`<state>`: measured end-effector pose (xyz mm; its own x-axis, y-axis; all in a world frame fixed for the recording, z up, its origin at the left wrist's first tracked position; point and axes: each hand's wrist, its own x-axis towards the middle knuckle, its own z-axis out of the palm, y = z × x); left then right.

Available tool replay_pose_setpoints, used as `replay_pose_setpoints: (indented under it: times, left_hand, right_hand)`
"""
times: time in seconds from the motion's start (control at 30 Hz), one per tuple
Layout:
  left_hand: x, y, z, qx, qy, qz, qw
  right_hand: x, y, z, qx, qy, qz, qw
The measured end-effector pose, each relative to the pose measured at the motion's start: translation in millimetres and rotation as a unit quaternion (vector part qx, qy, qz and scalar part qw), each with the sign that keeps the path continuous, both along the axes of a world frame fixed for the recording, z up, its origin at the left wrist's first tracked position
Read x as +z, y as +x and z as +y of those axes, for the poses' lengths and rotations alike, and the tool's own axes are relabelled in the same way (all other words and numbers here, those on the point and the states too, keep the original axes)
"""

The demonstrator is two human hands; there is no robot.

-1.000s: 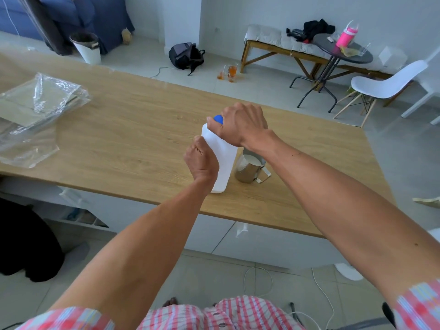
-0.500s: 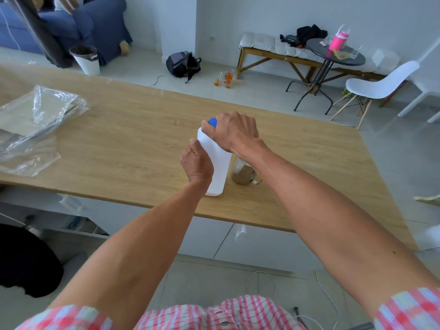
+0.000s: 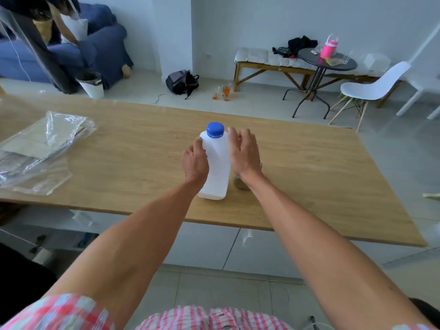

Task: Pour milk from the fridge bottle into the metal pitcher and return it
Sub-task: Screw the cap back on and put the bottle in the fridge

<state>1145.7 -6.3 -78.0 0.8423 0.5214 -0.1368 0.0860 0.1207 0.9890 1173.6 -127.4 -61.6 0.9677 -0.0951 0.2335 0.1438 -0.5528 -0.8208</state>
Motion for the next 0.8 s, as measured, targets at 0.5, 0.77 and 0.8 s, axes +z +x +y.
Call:
replay_pose_setpoints:
  times: [0.5, 0.77, 0.8]
  left_hand:
    - [33.5, -7.0, 21.1, -0.052, 0.001, -0.064, 0.997]
    - [26.5, -20.6, 35.5, -0.1, 0.018, -0.074, 0.992]
    - [24.6, -22.0, 38.0, -0.095, 0.018, -0.067, 0.993]
  right_hand:
    - [-63.1, -34.1, 28.5, -0.007, 0.405, 0.358, 0.841]
    - [-74.7, -34.8, 28.5, 0.025, 0.398, 0.353, 0.847]
    - [-76.7, -34.1, 28.7, 0.038, 0.392, 0.353, 0.848]
